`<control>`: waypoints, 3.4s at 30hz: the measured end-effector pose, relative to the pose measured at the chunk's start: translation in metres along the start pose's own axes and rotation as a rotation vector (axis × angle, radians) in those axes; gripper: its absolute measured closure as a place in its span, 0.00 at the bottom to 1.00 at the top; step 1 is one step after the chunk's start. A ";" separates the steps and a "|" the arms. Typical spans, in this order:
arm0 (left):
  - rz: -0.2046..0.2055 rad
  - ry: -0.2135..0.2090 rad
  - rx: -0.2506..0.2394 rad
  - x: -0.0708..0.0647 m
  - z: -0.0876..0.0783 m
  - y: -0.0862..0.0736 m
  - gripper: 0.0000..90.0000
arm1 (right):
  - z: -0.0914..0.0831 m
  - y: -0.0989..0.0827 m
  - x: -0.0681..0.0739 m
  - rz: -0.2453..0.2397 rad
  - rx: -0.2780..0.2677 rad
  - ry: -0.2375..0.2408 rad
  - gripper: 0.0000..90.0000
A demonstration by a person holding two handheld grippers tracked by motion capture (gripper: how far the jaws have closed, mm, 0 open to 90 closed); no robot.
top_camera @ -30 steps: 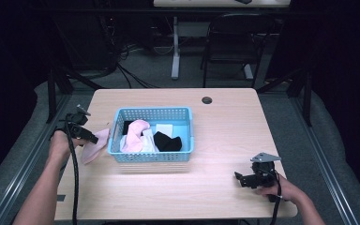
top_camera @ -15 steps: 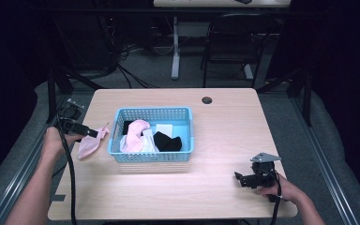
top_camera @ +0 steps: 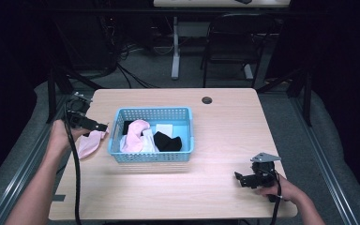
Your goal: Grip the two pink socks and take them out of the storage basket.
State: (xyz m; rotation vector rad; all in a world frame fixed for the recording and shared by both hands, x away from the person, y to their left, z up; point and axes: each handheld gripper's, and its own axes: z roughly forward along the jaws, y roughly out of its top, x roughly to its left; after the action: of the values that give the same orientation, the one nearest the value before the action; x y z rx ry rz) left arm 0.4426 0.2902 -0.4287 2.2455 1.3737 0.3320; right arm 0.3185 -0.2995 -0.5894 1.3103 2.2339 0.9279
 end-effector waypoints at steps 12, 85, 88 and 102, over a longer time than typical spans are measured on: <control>0.086 -0.078 -0.034 -0.028 0.017 0.021 0.00 | 0.000 0.000 0.000 0.001 -0.001 0.003 0.00; 0.054 -0.091 0.247 -0.066 0.124 0.016 0.63 | 0.000 0.000 0.000 0.000 0.000 0.001 0.00; 0.058 -0.091 0.240 -0.066 0.124 0.015 0.73 | 0.000 0.000 0.000 0.002 -0.002 0.004 0.00; 0.088 -0.126 0.172 -0.067 0.104 0.017 0.91 | 0.000 0.000 0.000 0.000 0.000 0.000 0.00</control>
State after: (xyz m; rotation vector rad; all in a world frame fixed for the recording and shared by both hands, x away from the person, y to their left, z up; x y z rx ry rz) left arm 0.4708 0.1963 -0.5058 2.4264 1.2833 0.1019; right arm 0.3185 -0.2996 -0.5894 1.3105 2.2341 0.9284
